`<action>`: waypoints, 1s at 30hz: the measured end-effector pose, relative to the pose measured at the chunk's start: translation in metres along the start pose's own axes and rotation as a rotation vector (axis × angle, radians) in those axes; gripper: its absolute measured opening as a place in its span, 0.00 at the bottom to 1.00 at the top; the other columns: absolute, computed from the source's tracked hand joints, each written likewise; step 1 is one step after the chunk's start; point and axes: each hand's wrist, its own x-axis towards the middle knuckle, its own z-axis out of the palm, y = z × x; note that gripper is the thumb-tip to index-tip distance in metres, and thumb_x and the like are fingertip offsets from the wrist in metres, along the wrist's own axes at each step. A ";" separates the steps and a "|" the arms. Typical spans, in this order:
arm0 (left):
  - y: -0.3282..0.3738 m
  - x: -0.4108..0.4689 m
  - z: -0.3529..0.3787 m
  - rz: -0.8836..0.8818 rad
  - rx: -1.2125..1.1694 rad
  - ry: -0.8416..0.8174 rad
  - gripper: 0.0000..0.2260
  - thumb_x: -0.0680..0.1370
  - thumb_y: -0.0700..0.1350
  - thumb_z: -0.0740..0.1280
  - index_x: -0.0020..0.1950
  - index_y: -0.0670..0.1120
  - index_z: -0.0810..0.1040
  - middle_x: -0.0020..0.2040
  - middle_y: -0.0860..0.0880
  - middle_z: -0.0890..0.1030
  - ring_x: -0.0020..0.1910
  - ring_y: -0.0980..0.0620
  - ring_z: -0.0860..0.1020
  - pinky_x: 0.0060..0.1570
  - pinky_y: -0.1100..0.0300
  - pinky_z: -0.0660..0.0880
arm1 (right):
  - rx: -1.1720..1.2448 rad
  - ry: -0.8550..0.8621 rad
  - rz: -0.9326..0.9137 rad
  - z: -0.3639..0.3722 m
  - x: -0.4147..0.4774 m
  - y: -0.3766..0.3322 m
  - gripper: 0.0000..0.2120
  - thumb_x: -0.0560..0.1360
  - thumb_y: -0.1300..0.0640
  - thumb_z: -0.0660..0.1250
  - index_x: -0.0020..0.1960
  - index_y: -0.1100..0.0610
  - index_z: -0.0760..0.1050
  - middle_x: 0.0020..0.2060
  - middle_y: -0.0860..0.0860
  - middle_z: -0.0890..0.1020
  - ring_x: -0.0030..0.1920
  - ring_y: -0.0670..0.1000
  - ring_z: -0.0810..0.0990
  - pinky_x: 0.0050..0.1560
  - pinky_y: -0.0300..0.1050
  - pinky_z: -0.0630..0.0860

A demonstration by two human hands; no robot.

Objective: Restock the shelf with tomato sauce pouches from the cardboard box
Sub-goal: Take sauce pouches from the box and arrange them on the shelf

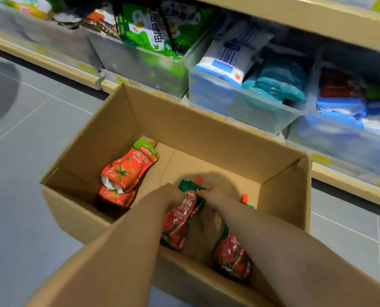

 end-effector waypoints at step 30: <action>0.143 -0.089 -0.008 1.018 -0.627 0.180 0.06 0.72 0.49 0.71 0.36 0.50 0.79 0.33 0.57 0.78 0.32 0.62 0.75 0.35 0.67 0.72 | 1.191 0.341 -0.427 -0.185 -0.171 -0.026 0.08 0.79 0.59 0.61 0.40 0.56 0.71 0.27 0.50 0.73 0.18 0.41 0.67 0.18 0.31 0.65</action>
